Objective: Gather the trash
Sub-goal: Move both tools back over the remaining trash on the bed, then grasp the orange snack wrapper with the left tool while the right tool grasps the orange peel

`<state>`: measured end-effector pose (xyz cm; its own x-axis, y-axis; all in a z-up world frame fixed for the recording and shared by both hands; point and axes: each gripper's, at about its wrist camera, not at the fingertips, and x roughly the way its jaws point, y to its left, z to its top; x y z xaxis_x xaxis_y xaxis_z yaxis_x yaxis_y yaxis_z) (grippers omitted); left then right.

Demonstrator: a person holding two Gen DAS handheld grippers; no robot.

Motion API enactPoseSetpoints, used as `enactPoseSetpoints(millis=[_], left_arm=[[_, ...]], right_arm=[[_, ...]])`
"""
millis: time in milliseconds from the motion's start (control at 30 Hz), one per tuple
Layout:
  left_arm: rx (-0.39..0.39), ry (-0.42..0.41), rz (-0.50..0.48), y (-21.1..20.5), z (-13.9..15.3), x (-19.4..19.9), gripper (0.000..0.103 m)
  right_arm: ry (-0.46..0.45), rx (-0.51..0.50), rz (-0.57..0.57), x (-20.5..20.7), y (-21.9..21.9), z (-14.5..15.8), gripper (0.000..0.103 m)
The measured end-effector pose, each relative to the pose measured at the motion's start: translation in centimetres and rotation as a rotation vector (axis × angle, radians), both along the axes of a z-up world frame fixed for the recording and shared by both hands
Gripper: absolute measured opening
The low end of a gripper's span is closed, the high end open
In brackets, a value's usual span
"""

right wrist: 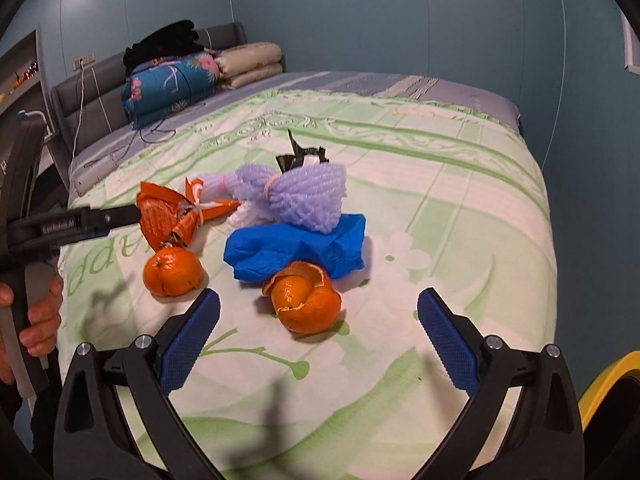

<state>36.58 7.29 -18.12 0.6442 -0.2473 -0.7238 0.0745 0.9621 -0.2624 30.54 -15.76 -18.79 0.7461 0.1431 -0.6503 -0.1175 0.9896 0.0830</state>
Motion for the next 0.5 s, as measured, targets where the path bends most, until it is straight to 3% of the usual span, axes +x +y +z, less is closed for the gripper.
enactPoseSetpoints(millis=[500], left_arm=[[0.035, 0.054, -0.023, -1.8, -2.3, 5.2, 0.092]], right_arm=[[0.126, -0.077, -0.035, 4.6, 1.6, -3.3, 0.094]])
